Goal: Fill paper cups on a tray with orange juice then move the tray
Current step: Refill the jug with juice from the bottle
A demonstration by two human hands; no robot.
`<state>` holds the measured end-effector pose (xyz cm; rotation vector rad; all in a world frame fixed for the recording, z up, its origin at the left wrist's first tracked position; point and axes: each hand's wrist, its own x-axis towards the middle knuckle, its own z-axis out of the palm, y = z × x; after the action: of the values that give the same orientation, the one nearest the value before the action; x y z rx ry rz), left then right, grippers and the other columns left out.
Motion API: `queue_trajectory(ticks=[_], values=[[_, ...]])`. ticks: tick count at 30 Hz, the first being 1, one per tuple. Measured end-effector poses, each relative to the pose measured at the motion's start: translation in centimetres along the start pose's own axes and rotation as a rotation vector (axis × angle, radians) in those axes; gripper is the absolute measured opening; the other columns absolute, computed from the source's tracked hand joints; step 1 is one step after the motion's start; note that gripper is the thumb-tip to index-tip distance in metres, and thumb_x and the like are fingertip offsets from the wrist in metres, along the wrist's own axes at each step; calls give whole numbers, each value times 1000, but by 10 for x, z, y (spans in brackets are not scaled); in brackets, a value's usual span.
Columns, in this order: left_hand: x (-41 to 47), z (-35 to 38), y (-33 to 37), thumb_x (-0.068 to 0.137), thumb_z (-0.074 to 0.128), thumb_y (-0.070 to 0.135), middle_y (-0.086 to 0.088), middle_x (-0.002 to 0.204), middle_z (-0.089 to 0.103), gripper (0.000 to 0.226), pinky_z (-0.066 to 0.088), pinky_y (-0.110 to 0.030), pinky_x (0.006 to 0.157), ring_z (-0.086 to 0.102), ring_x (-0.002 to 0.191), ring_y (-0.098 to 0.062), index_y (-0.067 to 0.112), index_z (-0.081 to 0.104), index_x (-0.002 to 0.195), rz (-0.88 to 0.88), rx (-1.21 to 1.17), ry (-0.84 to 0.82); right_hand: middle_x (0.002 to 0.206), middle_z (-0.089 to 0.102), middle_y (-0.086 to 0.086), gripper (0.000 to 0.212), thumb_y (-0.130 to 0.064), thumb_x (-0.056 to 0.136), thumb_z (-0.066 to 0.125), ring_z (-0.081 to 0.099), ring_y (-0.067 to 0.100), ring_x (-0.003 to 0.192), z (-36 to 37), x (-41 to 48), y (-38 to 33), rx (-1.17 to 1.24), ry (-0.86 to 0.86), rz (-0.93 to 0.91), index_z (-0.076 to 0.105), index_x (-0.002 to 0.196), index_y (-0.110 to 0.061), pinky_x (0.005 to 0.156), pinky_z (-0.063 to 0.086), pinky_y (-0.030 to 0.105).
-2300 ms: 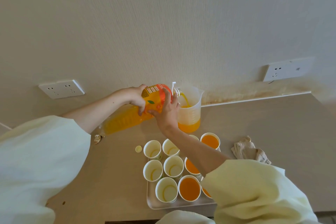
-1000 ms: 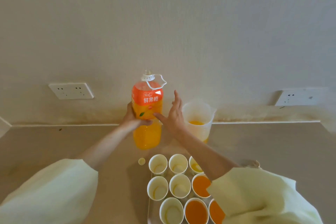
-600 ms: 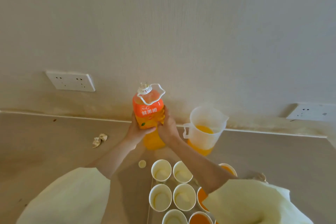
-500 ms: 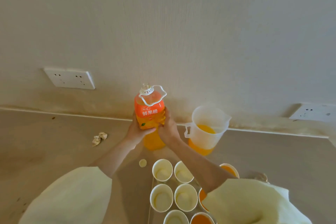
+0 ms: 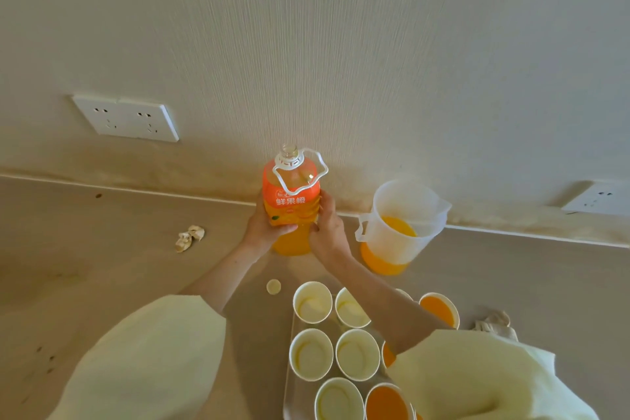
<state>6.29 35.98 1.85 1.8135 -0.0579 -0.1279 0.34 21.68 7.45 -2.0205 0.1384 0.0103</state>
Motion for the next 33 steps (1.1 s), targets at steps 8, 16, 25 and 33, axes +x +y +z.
queue_trajectory(ticks=[8, 16, 25, 33], values=[[-7, 4, 2, 66, 86, 30, -3, 136, 50, 99, 40, -25, 92, 49, 117, -12, 19, 25, 144, -55, 161, 12, 140, 49, 8, 70, 1, 91, 46, 49, 26, 127, -4, 3, -1, -57, -86, 38, 16, 151, -16, 92, 40, 24], [-52, 6, -34, 84, 70, 22, -12, 137, 39, 65, 46, -36, 98, 49, 121, -28, 17, 37, 140, -377, 722, -109, 146, 42, 11, 64, -8, 95, 42, 47, 33, 129, -4, 5, 2, -164, -76, 91, 15, 152, -16, 101, 47, 47], [-82, 10, -82, 94, 47, 11, -6, 138, 37, 52, 42, -36, 98, 43, 126, -25, 27, 39, 143, -247, 952, -155, 146, 42, 11, 70, -2, 89, 47, 44, 31, 130, 8, 0, 19, -185, -70, 23, 17, 151, -15, 104, 44, 46], [-78, 11, -67, 88, 59, 14, -5, 113, 57, 24, 48, -32, 80, 60, 102, -25, 14, 60, 111, -57, 853, 63, 153, 31, 9, 80, -24, 94, 61, 37, 29, 136, -3, 8, 8, -159, -26, -46, 8, 154, -17, 103, 40, 42]])
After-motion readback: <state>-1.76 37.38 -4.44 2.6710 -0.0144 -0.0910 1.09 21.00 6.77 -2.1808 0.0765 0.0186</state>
